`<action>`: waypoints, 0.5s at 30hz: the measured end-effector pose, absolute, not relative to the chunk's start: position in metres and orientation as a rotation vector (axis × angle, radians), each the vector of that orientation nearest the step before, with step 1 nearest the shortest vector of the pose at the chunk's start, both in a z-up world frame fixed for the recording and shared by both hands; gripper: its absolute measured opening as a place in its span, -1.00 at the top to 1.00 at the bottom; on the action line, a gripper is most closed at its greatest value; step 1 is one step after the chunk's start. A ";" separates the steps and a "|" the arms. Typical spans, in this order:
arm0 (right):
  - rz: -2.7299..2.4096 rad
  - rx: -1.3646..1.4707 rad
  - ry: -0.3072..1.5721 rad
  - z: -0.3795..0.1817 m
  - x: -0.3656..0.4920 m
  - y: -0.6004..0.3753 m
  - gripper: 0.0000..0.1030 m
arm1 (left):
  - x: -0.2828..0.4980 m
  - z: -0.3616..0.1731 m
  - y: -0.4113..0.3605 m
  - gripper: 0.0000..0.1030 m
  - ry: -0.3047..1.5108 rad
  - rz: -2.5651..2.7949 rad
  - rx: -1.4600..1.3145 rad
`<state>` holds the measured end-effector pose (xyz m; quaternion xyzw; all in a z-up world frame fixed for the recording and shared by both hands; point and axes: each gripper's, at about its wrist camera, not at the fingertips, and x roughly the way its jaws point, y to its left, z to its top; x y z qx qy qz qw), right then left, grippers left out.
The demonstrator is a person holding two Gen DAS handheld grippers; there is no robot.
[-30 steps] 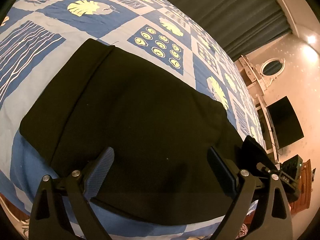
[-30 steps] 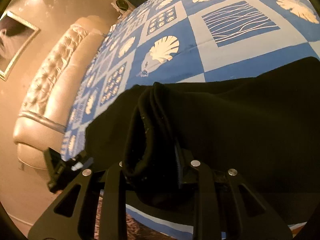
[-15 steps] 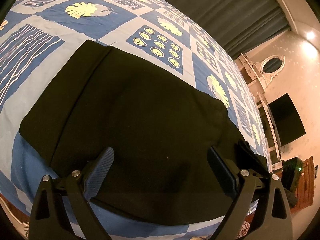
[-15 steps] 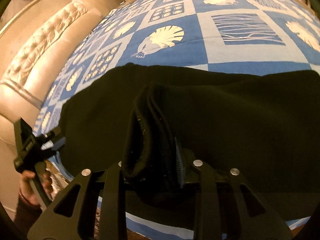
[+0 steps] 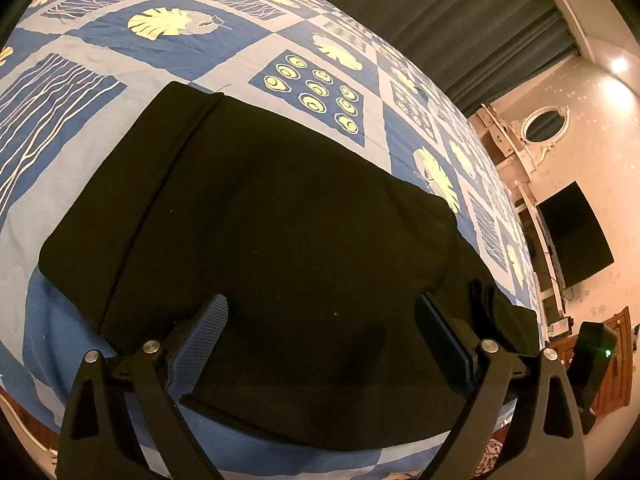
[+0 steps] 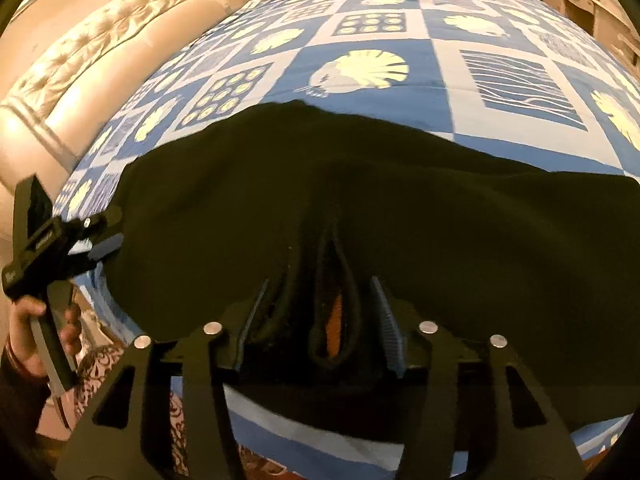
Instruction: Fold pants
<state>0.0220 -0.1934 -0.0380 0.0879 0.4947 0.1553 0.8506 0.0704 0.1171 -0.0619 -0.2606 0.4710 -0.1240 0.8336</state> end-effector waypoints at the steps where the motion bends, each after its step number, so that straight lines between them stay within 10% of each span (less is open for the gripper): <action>1: 0.335 0.180 1.043 -0.038 0.020 -0.190 -0.07 | 0.070 -0.062 0.117 -0.81 0.998 -0.263 -0.552; 15: 0.512 0.451 0.964 0.024 -0.011 -0.276 -0.43 | 0.071 -0.062 0.117 -0.81 0.996 -0.268 -0.532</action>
